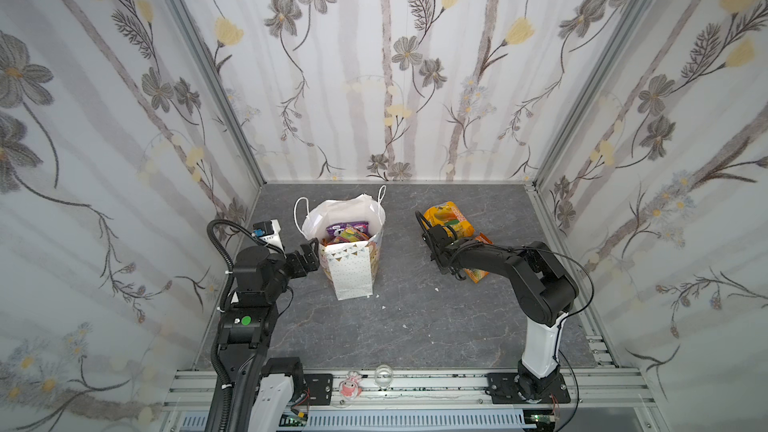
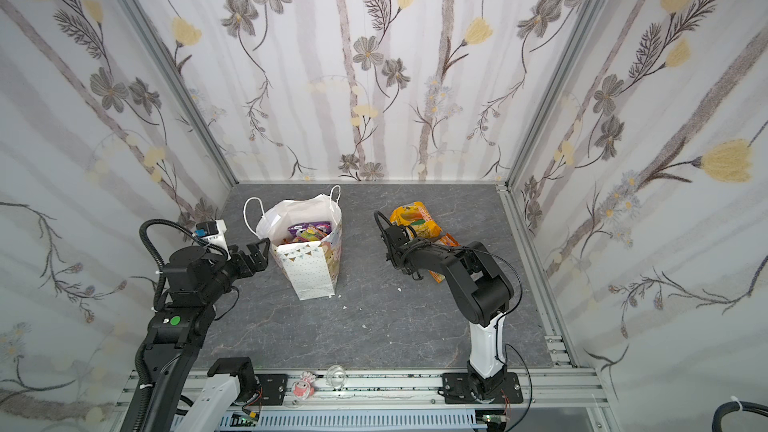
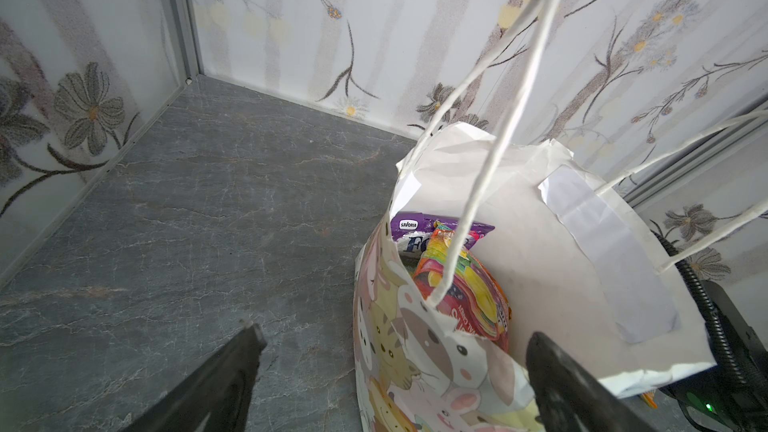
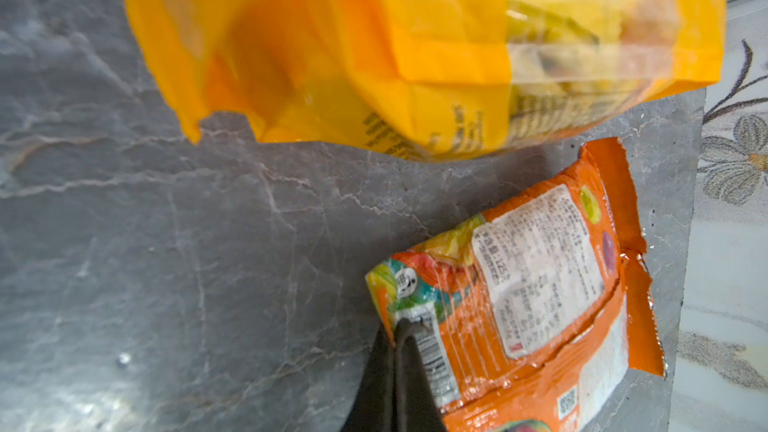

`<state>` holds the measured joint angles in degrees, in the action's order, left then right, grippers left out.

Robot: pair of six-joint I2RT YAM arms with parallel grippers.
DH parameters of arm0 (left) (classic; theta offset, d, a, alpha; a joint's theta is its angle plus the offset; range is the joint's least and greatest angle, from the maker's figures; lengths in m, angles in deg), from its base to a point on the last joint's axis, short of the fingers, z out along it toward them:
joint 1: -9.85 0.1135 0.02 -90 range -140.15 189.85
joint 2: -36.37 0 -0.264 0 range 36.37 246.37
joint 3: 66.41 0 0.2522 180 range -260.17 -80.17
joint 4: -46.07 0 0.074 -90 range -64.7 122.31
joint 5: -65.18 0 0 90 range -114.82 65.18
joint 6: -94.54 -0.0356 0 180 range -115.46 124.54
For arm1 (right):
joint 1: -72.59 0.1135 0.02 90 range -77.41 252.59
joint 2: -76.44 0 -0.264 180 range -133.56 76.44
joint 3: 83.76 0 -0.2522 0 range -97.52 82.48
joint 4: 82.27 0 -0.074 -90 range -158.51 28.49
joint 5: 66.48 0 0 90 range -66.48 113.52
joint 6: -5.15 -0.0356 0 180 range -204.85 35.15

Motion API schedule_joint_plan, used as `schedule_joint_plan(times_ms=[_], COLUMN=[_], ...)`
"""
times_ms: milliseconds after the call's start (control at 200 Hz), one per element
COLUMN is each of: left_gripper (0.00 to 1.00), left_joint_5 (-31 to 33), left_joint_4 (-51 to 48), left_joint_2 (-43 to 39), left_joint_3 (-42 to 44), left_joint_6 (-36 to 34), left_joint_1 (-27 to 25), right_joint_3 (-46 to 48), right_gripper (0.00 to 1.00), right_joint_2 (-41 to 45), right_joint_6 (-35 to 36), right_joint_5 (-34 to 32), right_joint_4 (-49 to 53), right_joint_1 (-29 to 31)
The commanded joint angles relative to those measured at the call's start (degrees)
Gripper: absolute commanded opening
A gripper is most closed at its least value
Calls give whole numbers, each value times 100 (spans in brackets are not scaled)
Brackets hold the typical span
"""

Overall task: Place the snacks into the paper bag
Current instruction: 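Close the right gripper on the orange mango bag's end and lift it, then carry the orange mango bag with the right gripper over the paper bag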

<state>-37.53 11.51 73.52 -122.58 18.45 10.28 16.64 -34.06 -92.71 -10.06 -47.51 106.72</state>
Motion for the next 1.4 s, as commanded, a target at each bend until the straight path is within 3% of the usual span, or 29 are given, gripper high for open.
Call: schedule_joint_plan(times_ms=[0,624,1394], left_gripper=[100,100,100], left_joint_5=[-46,-113,-129], left_joint_4=[164,181,191], left_joint_2=[-6,-23,-50], left_joint_3=[5,13,8], left_joint_6=[-1,3,-2], left_joint_1=[3,0,0], right_joint_3=[1,532,-680], right_gripper=[0,0,0], right_joint_2=[214,2592,3188], right_joint_6=[-77,-531,-748], right_joint_5=[-20,2479,4357], right_joint_4=[-19,-444,-769], right_joint_1=[-18,-314,-386])
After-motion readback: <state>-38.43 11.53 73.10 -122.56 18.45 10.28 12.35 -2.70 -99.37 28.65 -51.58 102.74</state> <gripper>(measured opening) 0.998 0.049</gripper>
